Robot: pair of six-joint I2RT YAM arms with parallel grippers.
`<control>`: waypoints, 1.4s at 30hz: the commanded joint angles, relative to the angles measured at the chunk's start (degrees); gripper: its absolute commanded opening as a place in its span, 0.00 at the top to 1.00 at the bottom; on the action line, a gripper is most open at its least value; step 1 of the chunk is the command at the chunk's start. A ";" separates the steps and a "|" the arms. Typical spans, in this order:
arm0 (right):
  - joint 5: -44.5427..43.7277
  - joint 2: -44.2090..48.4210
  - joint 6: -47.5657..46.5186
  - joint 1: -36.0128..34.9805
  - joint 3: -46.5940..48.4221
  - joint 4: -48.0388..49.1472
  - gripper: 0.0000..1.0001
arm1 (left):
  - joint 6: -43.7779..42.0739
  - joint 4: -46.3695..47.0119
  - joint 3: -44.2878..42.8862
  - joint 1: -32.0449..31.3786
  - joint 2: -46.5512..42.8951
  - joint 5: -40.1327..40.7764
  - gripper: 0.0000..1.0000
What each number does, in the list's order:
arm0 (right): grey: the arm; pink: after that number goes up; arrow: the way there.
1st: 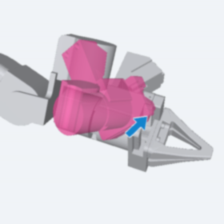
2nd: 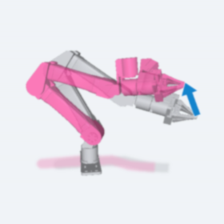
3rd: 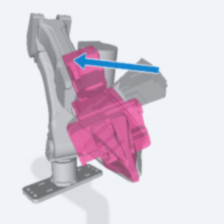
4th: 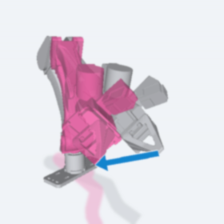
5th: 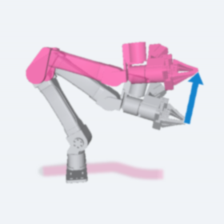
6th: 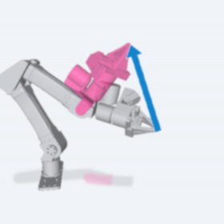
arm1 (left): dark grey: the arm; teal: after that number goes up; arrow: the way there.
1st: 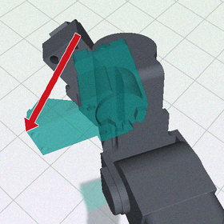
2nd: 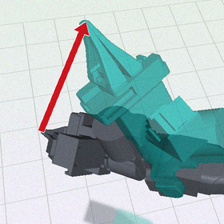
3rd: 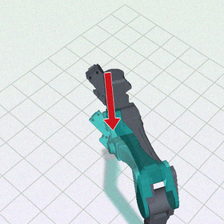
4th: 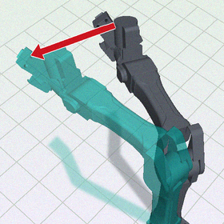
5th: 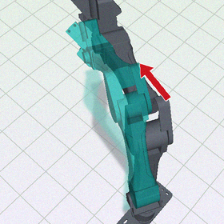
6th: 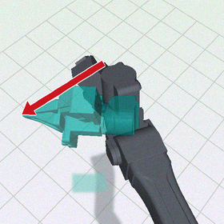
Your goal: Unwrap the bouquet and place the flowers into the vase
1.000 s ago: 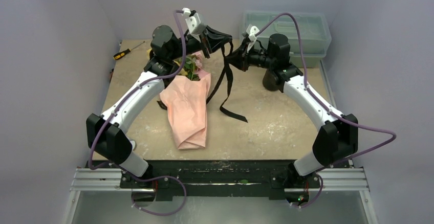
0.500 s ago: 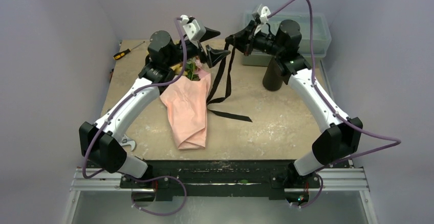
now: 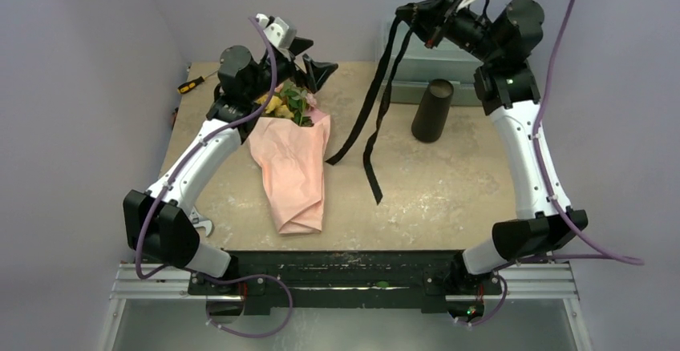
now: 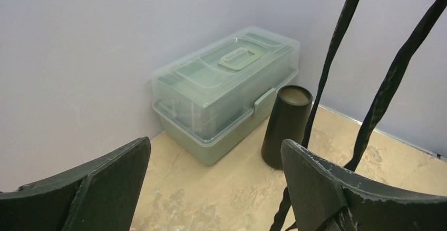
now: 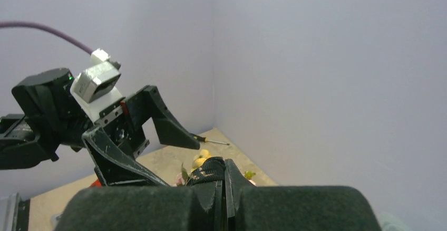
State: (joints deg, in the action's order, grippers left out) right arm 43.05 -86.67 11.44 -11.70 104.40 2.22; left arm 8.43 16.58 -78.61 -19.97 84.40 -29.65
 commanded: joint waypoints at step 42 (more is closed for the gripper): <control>-14.25 -15.31 -2.80 34.30 37.16 -20.61 1.00 | -0.66 0.08 -3.16 1.05 6.75 -2.08 0.10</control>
State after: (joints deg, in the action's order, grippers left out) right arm 29.06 -104.20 8.71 22.26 143.52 -23.86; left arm 9.21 17.17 -79.42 -19.62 91.74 -31.73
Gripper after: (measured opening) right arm 0.005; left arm 0.900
